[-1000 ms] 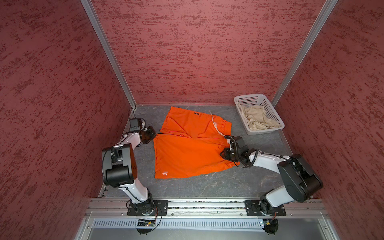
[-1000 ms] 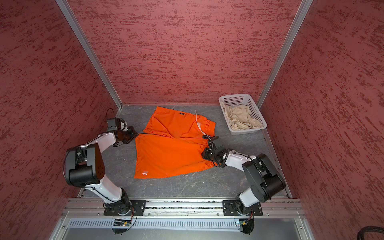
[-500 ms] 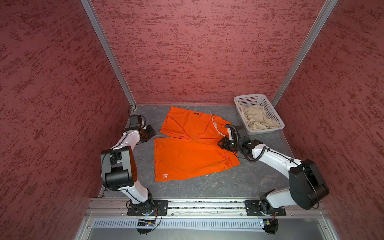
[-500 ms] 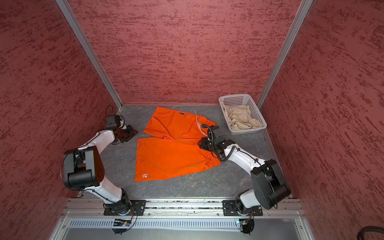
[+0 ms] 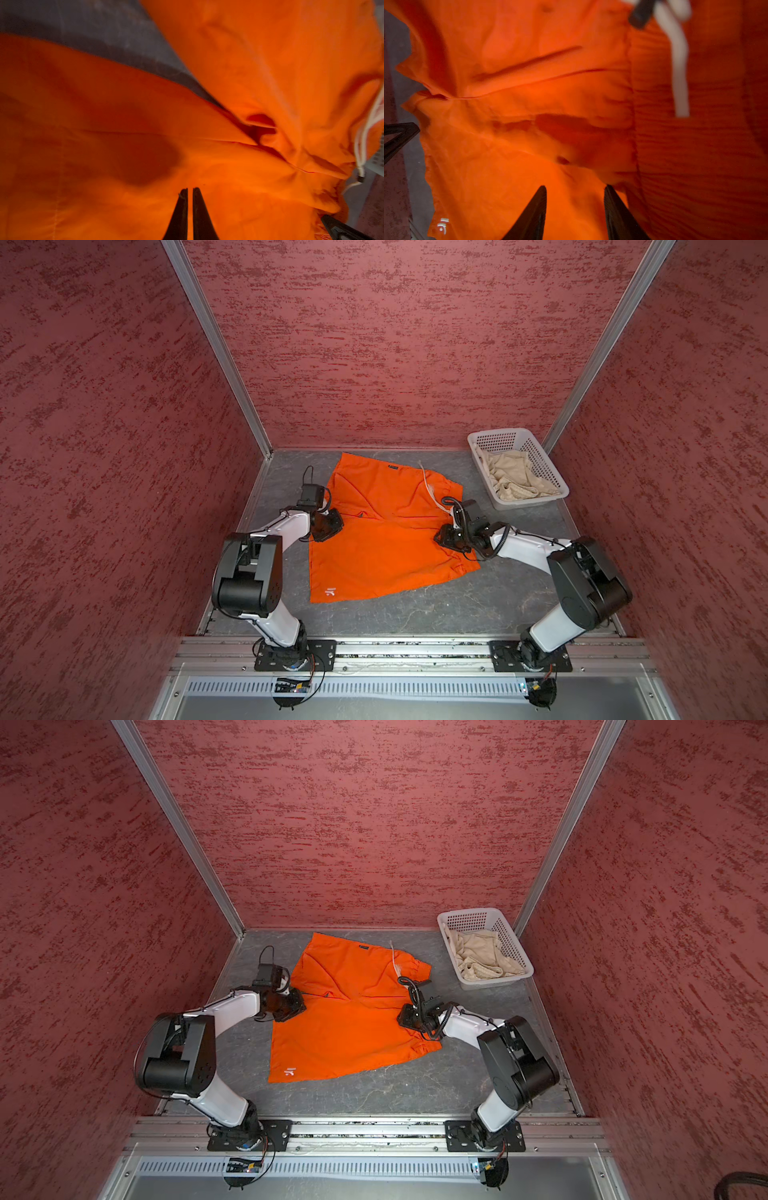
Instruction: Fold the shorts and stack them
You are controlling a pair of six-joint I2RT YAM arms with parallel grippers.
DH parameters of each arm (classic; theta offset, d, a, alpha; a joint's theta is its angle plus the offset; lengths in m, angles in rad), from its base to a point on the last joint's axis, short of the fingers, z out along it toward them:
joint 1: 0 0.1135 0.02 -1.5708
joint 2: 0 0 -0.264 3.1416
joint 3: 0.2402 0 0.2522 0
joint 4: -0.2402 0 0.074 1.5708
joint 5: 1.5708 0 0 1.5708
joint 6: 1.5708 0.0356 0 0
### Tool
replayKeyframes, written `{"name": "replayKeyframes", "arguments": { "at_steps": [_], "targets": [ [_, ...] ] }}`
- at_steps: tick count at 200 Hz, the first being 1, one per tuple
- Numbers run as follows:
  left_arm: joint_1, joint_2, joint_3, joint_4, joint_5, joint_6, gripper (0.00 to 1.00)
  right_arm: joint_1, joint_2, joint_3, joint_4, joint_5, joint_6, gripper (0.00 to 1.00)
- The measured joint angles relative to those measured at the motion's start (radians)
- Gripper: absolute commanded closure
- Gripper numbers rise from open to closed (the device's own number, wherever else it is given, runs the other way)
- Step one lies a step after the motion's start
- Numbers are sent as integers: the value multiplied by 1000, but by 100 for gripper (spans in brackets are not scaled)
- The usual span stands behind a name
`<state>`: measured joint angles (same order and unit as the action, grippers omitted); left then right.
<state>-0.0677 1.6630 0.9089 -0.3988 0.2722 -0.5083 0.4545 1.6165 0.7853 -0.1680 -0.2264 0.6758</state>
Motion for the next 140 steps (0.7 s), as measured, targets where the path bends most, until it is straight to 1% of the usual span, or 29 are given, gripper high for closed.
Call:
{"name": "replayKeyframes", "arguments": {
  "at_steps": [23, 39, 49, 58, 77, 90, 110, 124, 140],
  "targets": [
    [4, 25, -19, 4, -15, -12, 92, 0, -42, -76, 51, 9, 32, 54],
    [10, 24, -23, 16, -19, -17, 90, 1, -103, -152, 95, 8, 69, 54],
    [13, 24, -26, 23, -15, -20, 86, 3, -151, -196, 98, 9, 89, 53],
    [16, 23, -26, 27, -10, -19, 80, 6, -194, -225, 83, 8, 103, 52],
    [24, 12, -21, 21, -18, -19, 72, 10, -266, -233, 16, 12, 108, 49],
    [34, 2, -2, -1, -25, -14, 71, 10, -291, -193, -36, 21, 98, 48],
    [46, -2, 91, -36, -33, -1, 70, 10, -264, -50, -74, 36, 63, 48],
    [51, 2, 185, -43, -40, 14, 69, 9, -201, 74, -63, 44, 33, 48],
    [56, 34, 312, -51, -53, 39, 63, 8, -97, 200, -38, 45, 3, 49]
  ]
}}
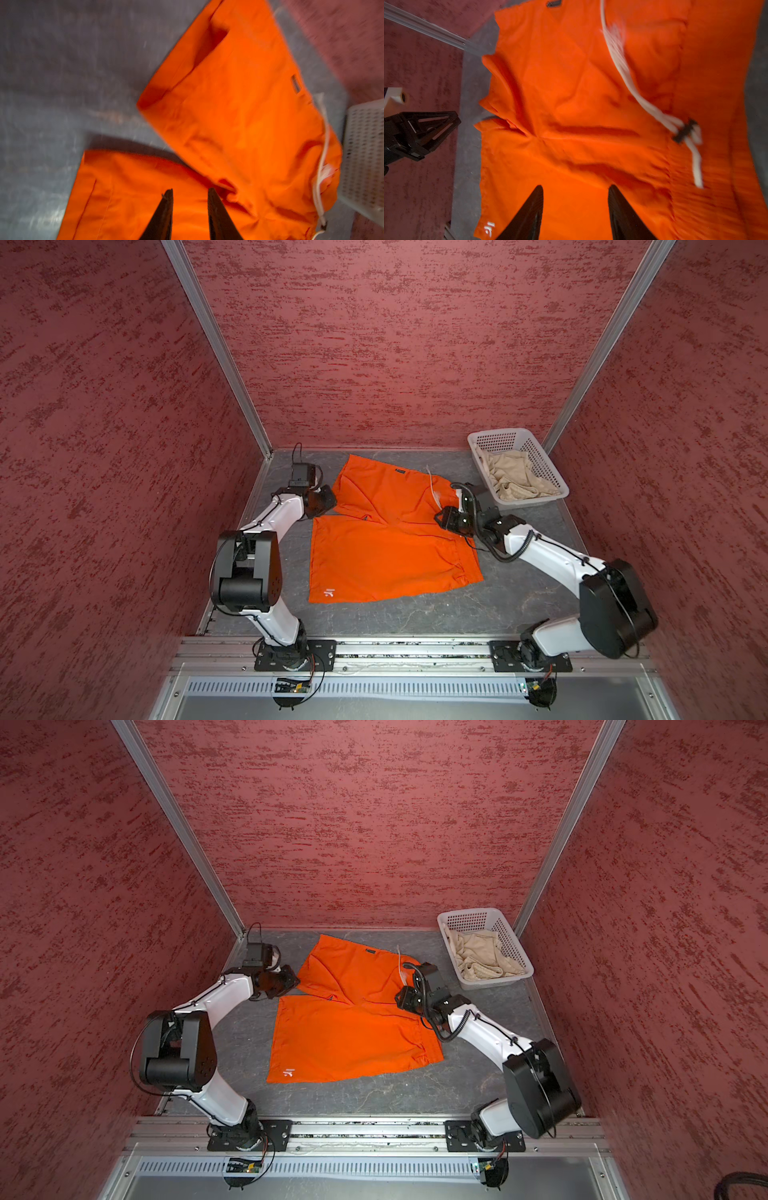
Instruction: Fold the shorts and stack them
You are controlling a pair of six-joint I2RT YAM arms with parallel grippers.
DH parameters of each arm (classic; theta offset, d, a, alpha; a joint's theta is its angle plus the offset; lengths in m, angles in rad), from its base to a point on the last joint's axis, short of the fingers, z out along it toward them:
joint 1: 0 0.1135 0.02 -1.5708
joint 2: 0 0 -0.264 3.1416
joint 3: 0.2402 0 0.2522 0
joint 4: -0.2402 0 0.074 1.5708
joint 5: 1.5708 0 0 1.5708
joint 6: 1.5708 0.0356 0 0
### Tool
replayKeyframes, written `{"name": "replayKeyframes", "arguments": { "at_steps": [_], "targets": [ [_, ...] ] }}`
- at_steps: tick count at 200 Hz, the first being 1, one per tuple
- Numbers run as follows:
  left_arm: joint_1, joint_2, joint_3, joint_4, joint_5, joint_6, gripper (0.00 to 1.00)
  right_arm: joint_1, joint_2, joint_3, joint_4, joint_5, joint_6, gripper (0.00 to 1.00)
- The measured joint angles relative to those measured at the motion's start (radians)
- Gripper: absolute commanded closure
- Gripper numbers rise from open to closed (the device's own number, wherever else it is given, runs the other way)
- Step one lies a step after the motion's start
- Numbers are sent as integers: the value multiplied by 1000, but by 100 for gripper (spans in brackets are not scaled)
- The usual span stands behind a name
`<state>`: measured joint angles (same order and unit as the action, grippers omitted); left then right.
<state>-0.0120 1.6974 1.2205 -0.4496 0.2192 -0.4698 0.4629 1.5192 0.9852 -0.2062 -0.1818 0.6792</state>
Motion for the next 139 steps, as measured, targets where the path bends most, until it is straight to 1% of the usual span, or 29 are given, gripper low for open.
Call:
{"name": "replayKeyframes", "arguments": {
  "at_steps": [8, 23, 49, 73, 106, 139],
  "targets": [
    [2, 26, 59, 2, -9, 12, 60, 0, 53, 51, 17, 0, -12, 49],
    [6, 83, 139, -4, -19, 38, 58, 0, 140, 114, 37, -1, -35, 49],
    [33, 209, 230, -34, -10, 84, 55, -7, 289, 202, 40, -6, -81, 49],
    [68, 323, 308, -94, 24, 123, 53, -26, 391, 237, 44, -26, -111, 48],
    [93, 404, 376, -140, 89, 162, 53, -64, 467, 239, 44, -50, -130, 48],
    [92, 451, 423, -158, 143, 180, 53, -87, 469, 233, 61, -68, -134, 48]
  ]
}}
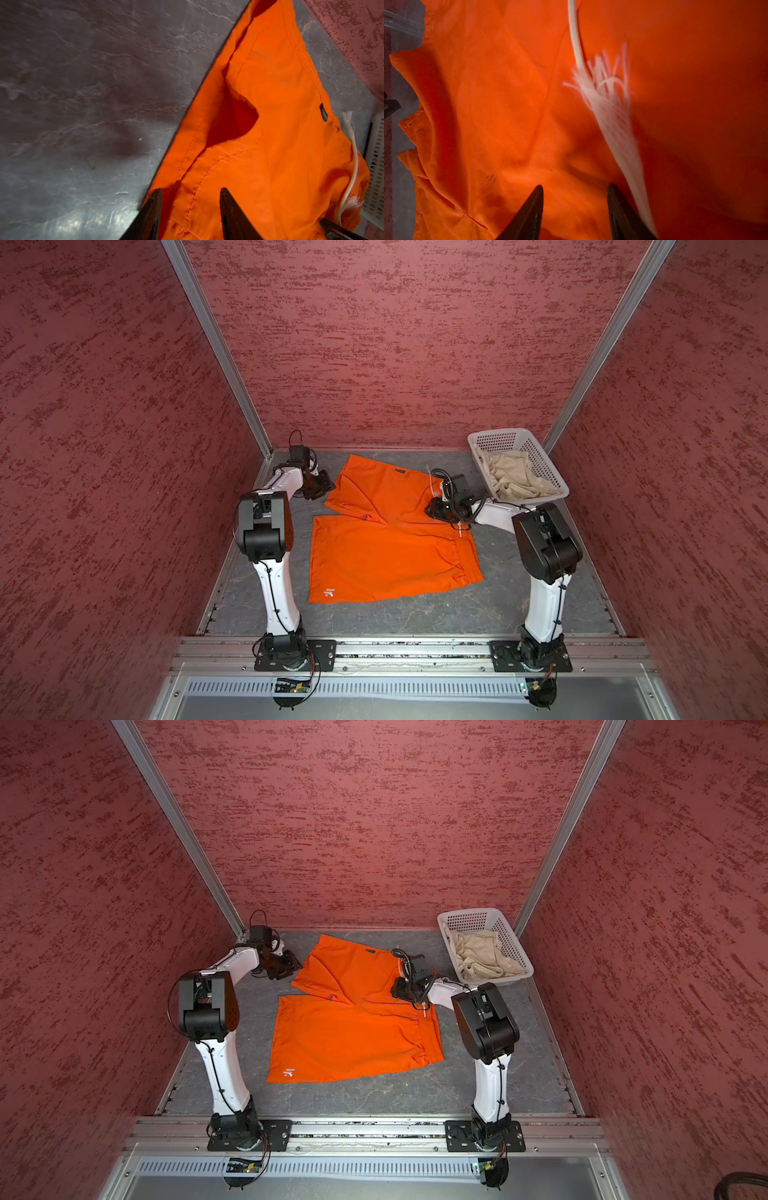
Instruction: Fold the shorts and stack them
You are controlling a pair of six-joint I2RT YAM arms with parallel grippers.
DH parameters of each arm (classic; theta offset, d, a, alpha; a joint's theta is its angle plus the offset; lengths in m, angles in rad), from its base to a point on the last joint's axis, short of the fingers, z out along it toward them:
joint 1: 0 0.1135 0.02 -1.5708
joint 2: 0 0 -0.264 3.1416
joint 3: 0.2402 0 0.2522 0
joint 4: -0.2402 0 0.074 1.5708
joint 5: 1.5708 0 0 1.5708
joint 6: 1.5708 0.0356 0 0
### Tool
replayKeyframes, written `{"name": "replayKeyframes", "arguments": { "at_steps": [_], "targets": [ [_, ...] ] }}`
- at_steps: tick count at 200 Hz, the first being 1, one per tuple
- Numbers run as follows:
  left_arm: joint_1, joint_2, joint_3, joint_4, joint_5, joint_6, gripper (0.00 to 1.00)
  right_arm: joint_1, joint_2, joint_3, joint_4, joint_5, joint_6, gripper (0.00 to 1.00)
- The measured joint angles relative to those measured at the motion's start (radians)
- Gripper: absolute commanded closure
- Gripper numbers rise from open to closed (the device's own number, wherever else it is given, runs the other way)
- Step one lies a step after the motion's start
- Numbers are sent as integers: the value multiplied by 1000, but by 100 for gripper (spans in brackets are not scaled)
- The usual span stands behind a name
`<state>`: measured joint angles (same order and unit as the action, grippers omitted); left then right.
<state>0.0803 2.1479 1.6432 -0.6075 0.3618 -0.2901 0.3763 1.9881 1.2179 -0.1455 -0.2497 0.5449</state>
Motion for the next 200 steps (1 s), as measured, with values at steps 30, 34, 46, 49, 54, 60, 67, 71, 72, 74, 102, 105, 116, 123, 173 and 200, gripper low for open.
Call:
{"name": "replayKeyframes", "arguments": {
  "at_steps": [30, 34, 46, 49, 54, 60, 67, 71, 72, 74, 102, 105, 116, 123, 173, 200],
  "targets": [
    [1, 33, 27, -40, 26, 26, 53, -5, 0, -5, 11, -2, -1, 48],
    [1, 34, 27, -47, 27, 30, 53, -5, 0, -6, 13, -2, -1, 48],
    [2, 34, 22, -68, 27, 42, 52, -6, 0, -9, 19, -2, -1, 48],
    [2, 34, 20, -71, 27, 45, 53, -6, 0, -10, 21, -3, -1, 48],
    [3, 34, 17, -74, 28, 49, 53, -6, 0, -10, 23, -3, -1, 48],
    [4, 34, 11, -74, 30, 54, 53, -7, 0, -10, 24, -4, -1, 48],
    [7, 34, 2, -77, 33, 61, 54, -7, 0, -10, 25, -5, 0, 49],
    [10, 34, -2, -79, 36, 63, 54, -7, 0, -10, 25, -6, 0, 48],
    [10, 34, -4, -80, 37, 64, 55, -7, 0, -10, 26, -6, 0, 49],
    [11, 34, -6, -81, 40, 64, 55, -7, 0, -11, 26, -7, 0, 49],
    [32, 34, -20, -90, 86, 78, 60, -7, 0, -11, 29, -12, 1, 48],
    [34, 34, -21, -89, 90, 79, 60, -7, 0, -11, 29, -12, 1, 49],
    [39, 34, -21, -88, 111, 79, 62, -7, 0, -13, 31, -13, 1, 49],
    [40, 34, -21, -86, 121, 78, 64, -7, 0, -13, 32, -14, 1, 48],
    [37, 34, -21, -79, 166, 84, 81, -9, 0, -21, 48, -17, 8, 49],
    [37, 34, -22, -80, 165, 97, 96, -14, 0, -28, 64, -19, 21, 49]
  ]
}}
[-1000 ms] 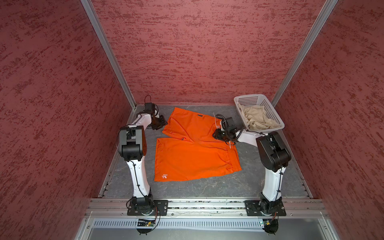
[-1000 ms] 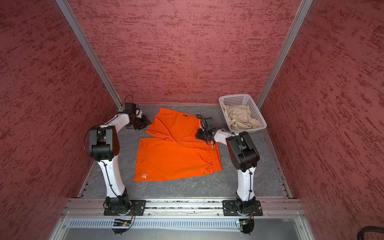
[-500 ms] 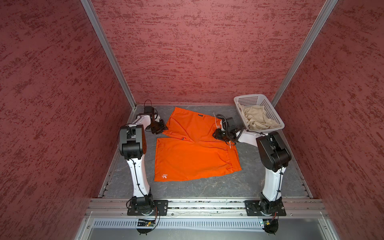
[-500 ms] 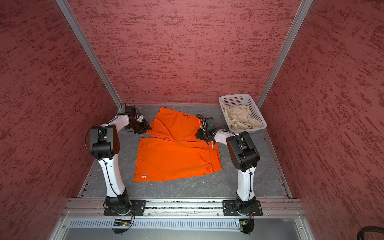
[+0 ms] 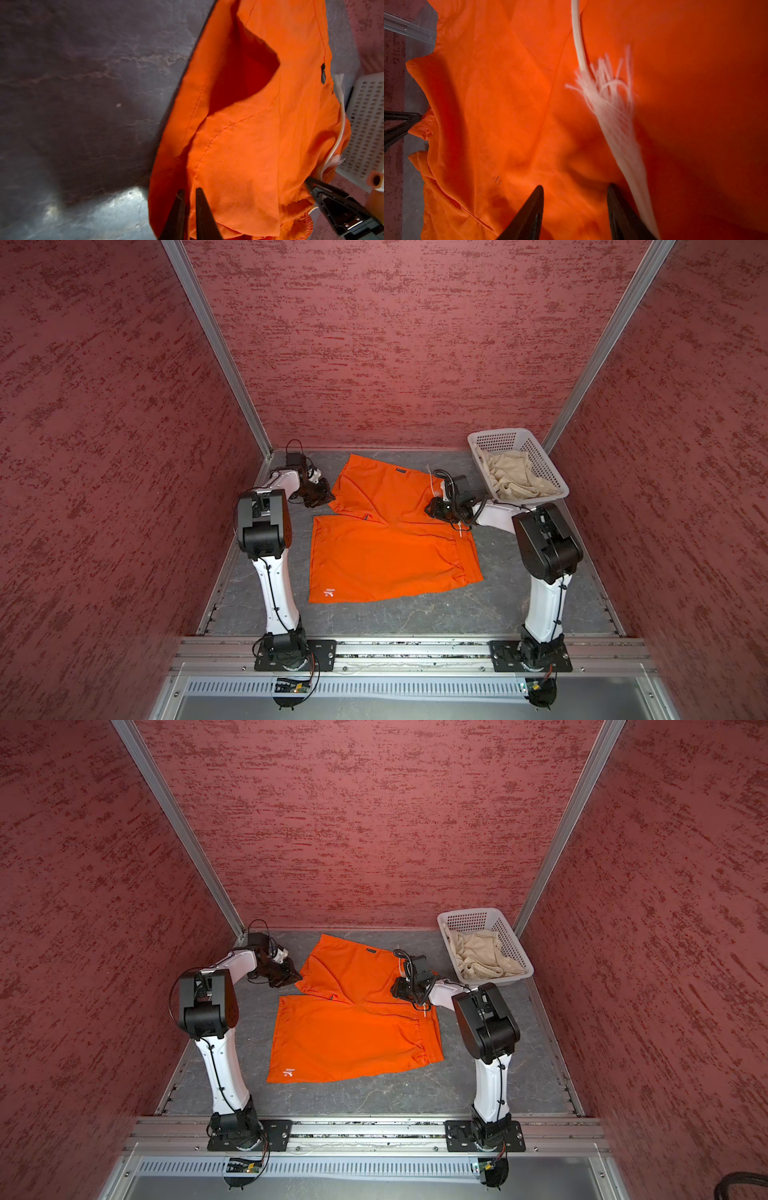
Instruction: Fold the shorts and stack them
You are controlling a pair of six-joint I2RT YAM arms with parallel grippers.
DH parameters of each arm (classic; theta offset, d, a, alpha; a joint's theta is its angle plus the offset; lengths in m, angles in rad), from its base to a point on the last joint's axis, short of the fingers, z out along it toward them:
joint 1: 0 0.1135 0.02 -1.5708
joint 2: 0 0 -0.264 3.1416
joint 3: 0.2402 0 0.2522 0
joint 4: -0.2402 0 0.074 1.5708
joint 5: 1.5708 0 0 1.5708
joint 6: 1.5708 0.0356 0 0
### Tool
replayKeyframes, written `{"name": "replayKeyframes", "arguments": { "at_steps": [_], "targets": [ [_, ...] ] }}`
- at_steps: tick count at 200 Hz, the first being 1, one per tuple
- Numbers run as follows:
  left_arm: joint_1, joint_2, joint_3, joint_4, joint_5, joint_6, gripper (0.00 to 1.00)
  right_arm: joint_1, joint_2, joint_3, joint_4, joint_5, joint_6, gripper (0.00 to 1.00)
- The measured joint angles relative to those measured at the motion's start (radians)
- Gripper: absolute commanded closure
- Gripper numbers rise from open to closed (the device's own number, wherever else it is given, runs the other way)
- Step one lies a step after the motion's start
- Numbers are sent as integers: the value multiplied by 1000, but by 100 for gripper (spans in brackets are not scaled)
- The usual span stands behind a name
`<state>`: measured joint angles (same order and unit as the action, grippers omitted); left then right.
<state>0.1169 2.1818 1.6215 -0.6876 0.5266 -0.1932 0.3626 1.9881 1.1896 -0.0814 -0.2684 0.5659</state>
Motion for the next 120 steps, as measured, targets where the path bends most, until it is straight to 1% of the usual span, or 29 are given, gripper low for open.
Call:
{"name": "replayKeyframes", "arguments": {
  "at_steps": [15, 38, 65, 97, 109, 120],
  "targets": [
    [2, -3, -8, 4, -8, 6, 100, -5, -2, -7, 10, 1, 10, 50],
    [11, -32, -67, 23, -20, 7, 100, -20, -16, -32, 25, 9, 34, 50],
    [35, -111, -171, 48, -42, 7, 100, -51, -28, -50, 33, 19, 61, 50],
    [54, -192, -257, 84, -65, 5, 100, -64, -28, -52, 38, 29, 81, 51],
    [57, -206, -276, 96, -75, 0, 92, -64, -28, -52, 40, 28, 85, 50],
    [58, -208, -283, 105, -85, -2, 76, -64, -28, -52, 43, 26, 88, 48]
  ]
}}
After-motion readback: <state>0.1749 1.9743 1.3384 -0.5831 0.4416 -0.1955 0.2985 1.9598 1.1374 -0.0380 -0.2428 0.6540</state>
